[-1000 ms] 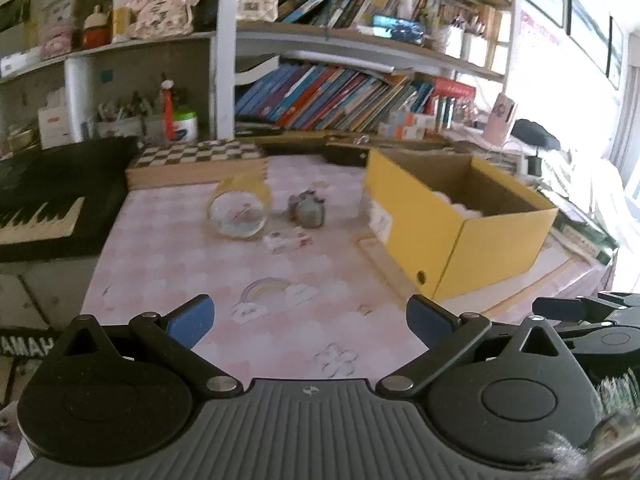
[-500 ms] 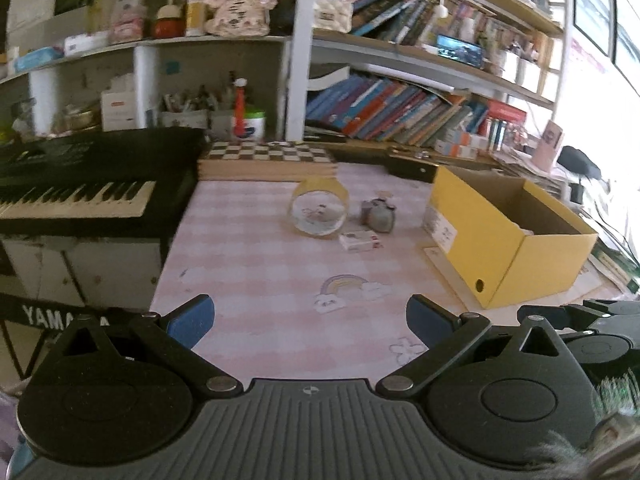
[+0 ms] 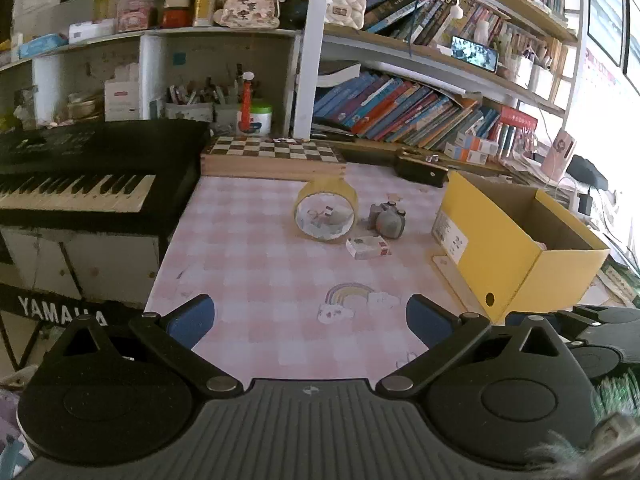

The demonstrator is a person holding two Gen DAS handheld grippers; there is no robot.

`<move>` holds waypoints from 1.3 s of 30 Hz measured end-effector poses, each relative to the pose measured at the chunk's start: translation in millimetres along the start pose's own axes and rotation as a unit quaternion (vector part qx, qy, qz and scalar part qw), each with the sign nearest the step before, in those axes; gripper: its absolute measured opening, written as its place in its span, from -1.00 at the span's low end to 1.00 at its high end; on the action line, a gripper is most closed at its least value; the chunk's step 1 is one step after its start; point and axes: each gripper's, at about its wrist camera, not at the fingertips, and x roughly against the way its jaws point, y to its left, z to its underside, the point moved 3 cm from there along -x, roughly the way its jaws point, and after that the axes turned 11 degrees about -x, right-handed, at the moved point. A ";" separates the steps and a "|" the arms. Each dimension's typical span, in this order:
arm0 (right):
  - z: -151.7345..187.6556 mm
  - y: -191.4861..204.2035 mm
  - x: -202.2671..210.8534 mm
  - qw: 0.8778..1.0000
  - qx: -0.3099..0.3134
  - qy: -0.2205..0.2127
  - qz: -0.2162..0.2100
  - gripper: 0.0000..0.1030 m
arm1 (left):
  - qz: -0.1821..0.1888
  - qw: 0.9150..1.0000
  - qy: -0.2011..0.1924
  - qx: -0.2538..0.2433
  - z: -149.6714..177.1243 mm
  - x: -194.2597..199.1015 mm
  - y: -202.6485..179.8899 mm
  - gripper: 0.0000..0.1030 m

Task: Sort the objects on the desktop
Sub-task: 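Withdraw both open tools from the yellow box back over the table, then grasp the yellow tape roll with the left tool while the right tool grasps the small white box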

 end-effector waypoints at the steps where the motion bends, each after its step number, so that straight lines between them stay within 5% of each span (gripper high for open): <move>1: -1.5 -0.2 -3.1 1.000 0.000 0.002 -0.001 0.54 | 0.000 1.000 0.000 -0.001 -2.8 -3.7 -0.3 1.00; 27: -86.7 -15.7 -111.1 0.999 0.018 0.022 -0.028 0.54 | 0.001 1.000 0.007 -0.020 -98.7 -144.9 1.6 1.00; 39: -96.8 -9.3 -164.1 0.996 0.033 0.073 -0.031 0.54 | 0.032 0.995 0.070 -0.060 -108.2 -238.9 -9.3 1.00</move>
